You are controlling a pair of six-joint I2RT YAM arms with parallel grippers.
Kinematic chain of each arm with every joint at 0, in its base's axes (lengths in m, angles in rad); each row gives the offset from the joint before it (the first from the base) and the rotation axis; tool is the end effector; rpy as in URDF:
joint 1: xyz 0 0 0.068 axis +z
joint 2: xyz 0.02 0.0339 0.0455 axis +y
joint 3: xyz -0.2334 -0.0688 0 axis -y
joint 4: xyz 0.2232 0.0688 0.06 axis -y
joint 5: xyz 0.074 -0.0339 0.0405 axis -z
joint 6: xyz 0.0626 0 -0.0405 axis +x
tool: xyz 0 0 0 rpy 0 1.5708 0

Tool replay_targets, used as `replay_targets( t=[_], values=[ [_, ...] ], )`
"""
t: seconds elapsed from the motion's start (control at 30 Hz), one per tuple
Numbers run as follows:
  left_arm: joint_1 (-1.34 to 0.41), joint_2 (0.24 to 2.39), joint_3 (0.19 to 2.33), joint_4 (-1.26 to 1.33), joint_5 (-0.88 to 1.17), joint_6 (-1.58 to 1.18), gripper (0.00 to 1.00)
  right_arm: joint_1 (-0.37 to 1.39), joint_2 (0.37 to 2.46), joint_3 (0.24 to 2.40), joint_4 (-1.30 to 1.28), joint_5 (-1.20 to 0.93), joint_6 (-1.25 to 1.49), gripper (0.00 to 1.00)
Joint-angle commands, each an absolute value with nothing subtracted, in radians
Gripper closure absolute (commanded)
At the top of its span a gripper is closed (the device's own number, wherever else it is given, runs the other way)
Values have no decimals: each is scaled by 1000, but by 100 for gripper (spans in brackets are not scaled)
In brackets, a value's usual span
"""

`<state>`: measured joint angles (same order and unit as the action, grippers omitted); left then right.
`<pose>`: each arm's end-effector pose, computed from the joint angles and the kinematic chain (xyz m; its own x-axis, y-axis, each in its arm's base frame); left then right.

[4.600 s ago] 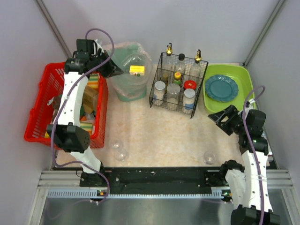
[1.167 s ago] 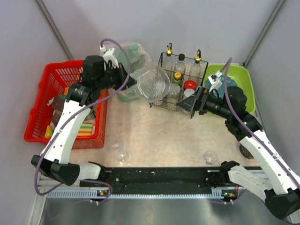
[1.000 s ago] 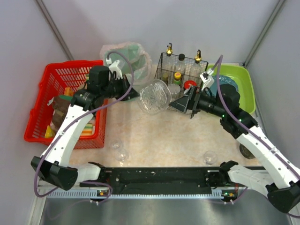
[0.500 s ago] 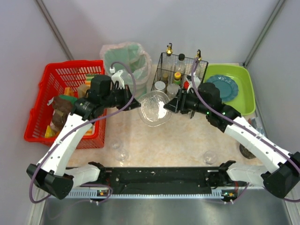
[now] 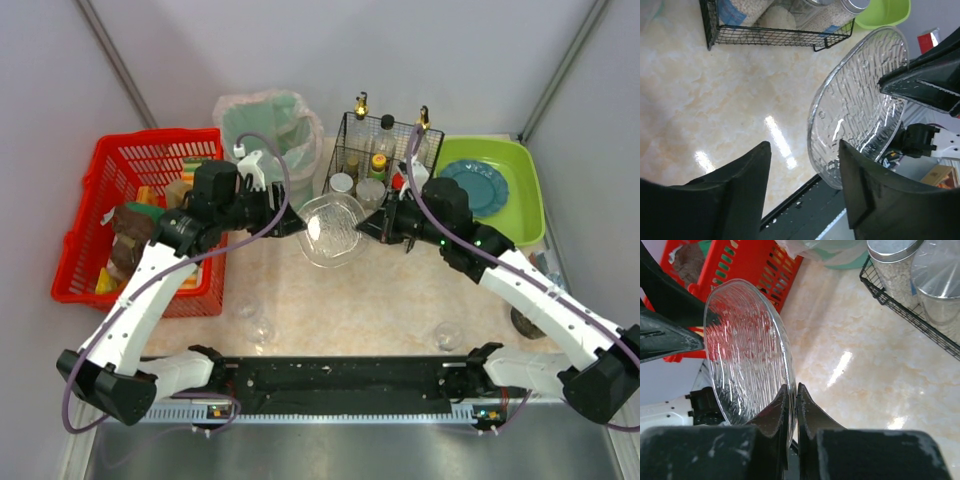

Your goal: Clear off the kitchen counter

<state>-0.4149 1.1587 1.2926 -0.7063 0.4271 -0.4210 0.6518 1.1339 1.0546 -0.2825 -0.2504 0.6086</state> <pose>0.2182 -0.1244 0.3457 -0.7326 -0.0838 -0.6755 0.4231 0.7213 -0.5483 0.2088 0.1788 0.3194 -0.6722 0.1838 -0.7172 -0.4725 0.6393 0.6067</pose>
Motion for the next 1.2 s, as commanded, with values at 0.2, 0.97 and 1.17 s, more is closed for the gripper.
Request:
replay_targets(
  t=[0.2, 0.97, 1.17],
  values=[
    [-416, 1089, 1359, -762, 210, -351, 20, 624, 942, 1195, -512, 39, 425, 100],
    [-417, 1078, 1266, -660, 348, -333, 15, -33, 1221, 1327, -628, 344, 475, 100],
    [-416, 1034, 1218, -624, 325, -308, 1, -116, 1396, 1339, -525, 259, 538, 100]
  ],
)
